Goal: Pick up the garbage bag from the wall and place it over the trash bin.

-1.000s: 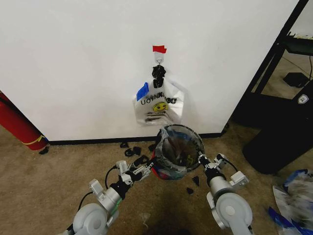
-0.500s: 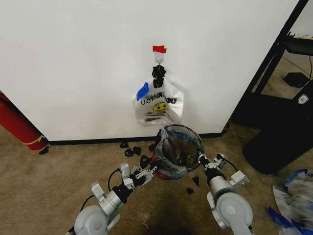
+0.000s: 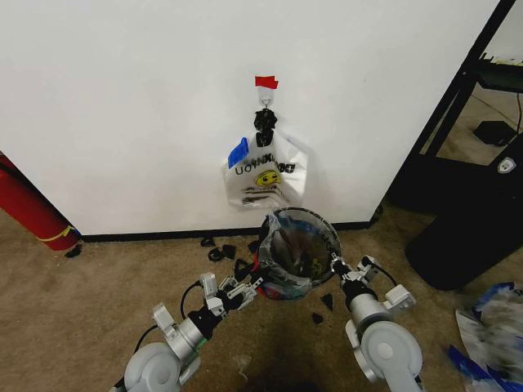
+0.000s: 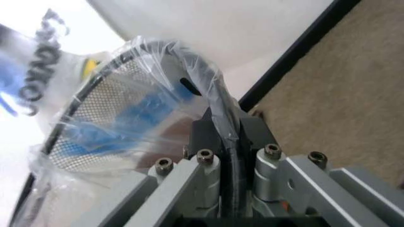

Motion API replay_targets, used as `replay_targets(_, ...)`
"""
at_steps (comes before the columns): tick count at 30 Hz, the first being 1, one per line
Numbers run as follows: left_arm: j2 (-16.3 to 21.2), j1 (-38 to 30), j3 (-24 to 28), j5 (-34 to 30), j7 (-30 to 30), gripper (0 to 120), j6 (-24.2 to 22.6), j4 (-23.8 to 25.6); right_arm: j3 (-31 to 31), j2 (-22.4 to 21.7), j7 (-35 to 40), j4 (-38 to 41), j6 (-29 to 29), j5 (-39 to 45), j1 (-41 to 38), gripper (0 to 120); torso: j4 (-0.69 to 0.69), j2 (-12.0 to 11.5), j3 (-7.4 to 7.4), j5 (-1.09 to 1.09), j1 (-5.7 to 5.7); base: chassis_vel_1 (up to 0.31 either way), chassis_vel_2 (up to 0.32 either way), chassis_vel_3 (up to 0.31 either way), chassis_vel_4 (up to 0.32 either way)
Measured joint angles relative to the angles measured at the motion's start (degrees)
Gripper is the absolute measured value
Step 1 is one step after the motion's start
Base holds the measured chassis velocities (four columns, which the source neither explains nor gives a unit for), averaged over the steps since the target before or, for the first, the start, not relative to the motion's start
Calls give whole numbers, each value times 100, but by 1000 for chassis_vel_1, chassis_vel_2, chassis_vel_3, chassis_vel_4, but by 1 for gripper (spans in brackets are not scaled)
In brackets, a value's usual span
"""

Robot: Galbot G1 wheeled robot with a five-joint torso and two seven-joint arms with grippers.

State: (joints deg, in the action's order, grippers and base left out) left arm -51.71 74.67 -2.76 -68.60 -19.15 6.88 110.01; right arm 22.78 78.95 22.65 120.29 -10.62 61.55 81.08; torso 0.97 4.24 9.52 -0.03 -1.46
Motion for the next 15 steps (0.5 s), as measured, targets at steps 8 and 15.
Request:
replay_targets(8, -52, -128, 55, 5, 74, 50, 47, -143, -4, 15, -13, 13, -5, -5, 27, 1, 1, 0, 0, 3, 0, 0, 0, 0, 0)
replay_targets(15, -88, -136, 57, 0, 79, 30, 69, -185, 10, 5, -13, -2, -5, -9, 22, 1, 1, 0, 0, 3, 0, 0, 0, 0, 0)
